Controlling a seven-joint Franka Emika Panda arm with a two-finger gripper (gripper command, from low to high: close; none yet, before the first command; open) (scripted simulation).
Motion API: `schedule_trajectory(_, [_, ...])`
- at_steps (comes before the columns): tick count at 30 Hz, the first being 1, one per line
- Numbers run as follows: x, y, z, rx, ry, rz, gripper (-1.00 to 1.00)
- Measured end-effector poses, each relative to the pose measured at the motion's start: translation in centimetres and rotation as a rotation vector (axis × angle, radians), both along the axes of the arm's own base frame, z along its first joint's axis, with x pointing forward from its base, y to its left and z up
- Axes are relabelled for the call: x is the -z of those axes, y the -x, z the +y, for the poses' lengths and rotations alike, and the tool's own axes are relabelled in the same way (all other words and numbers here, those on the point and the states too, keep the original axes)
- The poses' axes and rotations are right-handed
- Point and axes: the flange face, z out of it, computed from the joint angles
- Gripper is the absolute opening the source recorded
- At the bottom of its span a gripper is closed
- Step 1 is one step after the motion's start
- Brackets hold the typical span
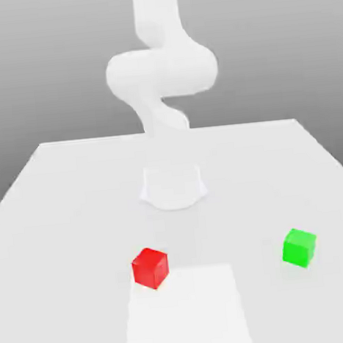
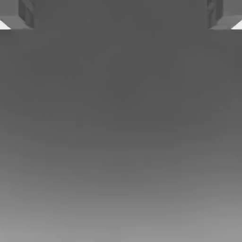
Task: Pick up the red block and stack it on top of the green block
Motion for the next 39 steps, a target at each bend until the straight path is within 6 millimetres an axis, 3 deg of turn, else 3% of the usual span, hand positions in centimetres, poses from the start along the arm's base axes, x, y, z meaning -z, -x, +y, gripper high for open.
schedule_trajectory(4, [9.9,-3.2,-1.5,0.085,-0.046,0.146,0.0])
schedule_trajectory(9, [22.5,-3.7,-3.1,0.199,-0.097,0.328,0.0])
schedule_trajectory(12, [30.0,-2.1,-4.0,0.276,-0.127,0.445,0.0])
schedule_trajectory(18, [45.2,4.0,-5.1,0.436,-0.178,0.678,0.0])
schedule_trajectory(20, [48.0,4.7,-5.1,0.451,-0.183,0.7,0.0])
schedule_trajectory(23, [50.7,5.0,-5.1,0.456,-0.184,0.706,0.0])
schedule_trajectory(24, [51.4,5.1,-5.1,0.456,-0.184,0.706,-1.0])
schedule_trajectory(31, [51.5,5.1,-5.1,0.456,-0.184,0.706,-1.0])
schedule_trajectory(39, [45.8,5.1,-5.0,0.455,-0.183,0.706,-1.0])
